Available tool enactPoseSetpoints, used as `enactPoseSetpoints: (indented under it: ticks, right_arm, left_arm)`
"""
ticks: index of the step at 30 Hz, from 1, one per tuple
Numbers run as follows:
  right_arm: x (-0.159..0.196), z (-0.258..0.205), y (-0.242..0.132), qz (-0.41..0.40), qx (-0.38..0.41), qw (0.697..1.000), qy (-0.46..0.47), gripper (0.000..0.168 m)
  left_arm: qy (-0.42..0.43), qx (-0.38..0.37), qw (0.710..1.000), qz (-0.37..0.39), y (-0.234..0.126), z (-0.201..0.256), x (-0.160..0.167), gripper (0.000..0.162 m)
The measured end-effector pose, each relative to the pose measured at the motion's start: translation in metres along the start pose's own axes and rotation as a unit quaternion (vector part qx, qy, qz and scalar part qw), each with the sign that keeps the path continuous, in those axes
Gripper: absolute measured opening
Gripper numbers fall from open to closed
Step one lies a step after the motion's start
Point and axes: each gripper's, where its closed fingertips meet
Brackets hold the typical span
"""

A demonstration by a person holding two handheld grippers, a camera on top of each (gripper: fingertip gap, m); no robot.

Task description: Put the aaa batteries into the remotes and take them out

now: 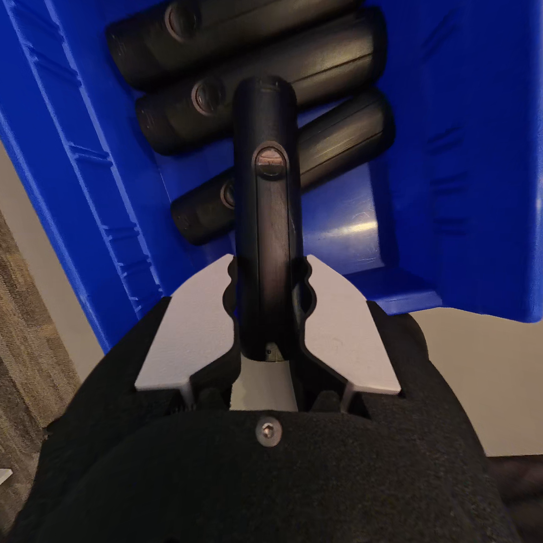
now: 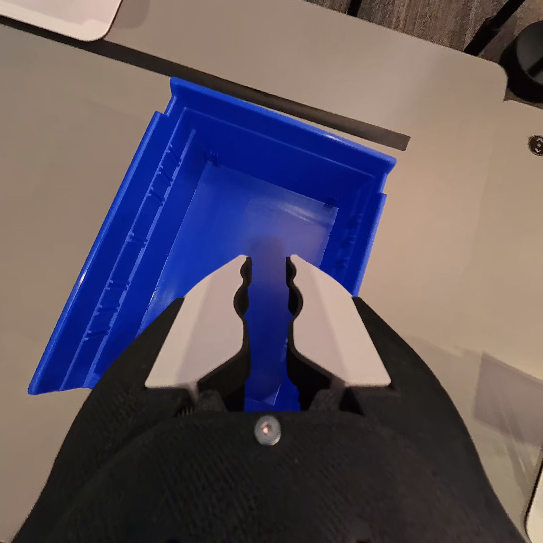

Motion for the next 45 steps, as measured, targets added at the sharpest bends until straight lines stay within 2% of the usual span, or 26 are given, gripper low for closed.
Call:
enactPoseSetpoints:
  ticks: [9,10,11,12,13,15,27,32,39,45]
  right_arm:
    - [0.011,0.0,0.015,-0.038,-0.001,0.999,-0.014,0.025]
    - [0.012,0.0,0.015,-0.04,-0.001,0.999,-0.014,0.025]
    - [0.013,0.0,0.015,-0.042,-0.001,0.999,-0.015,0.025]
    - [0.013,0.001,0.015,-0.044,-0.002,0.999,-0.015,0.025]
    - [0.014,0.002,0.016,-0.045,-0.002,0.999,-0.015,0.025]
    - [0.015,0.003,0.016,-0.046,-0.002,0.999,-0.013,0.025]
    - [0.02,0.01,0.014,-0.051,-0.003,0.999,-0.007,0.025]
    - [0.023,0.012,0.014,-0.056,-0.004,0.998,-0.006,0.026]
    - [0.025,0.014,0.013,-0.058,-0.009,0.998,-0.003,0.026]
    - [0.03,0.016,0.015,-0.07,-0.008,0.998,-0.005,0.026]
  left_arm:
    - [-0.017,0.012,1.0,0.008,0.014,-0.003,-0.009,0.035]
    - [-0.014,0.012,1.0,0.011,0.015,-0.003,-0.011,0.027]
    - [-0.009,0.017,1.0,0.014,0.016,-0.001,-0.012,0.007]
    - [-0.005,0.022,1.0,0.014,0.018,0.001,-0.013,0.0]
    - [-0.007,0.018,1.0,0.011,0.02,0.0,-0.014,0.0]
    - [-0.005,0.003,1.0,-0.004,0.025,-0.004,-0.013,0.013]
    - [-0.043,0.056,0.997,0.035,0.02,0.005,-0.024,0.038]
    - [-0.058,0.062,0.995,0.043,0.011,0.003,-0.025,0.06]
    - [-0.072,0.038,0.995,0.057,-0.003,-0.004,-0.028,0.068]
    - [-0.031,0.012,0.999,0.001,0.022,0.001,-0.025,0.068]
Point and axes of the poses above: each gripper's, where its closed fingertips meet, y out along the fingers, x out of its underside, z = x × y across the jaws, and after that the axes turned 8 degrees about y, right-handed
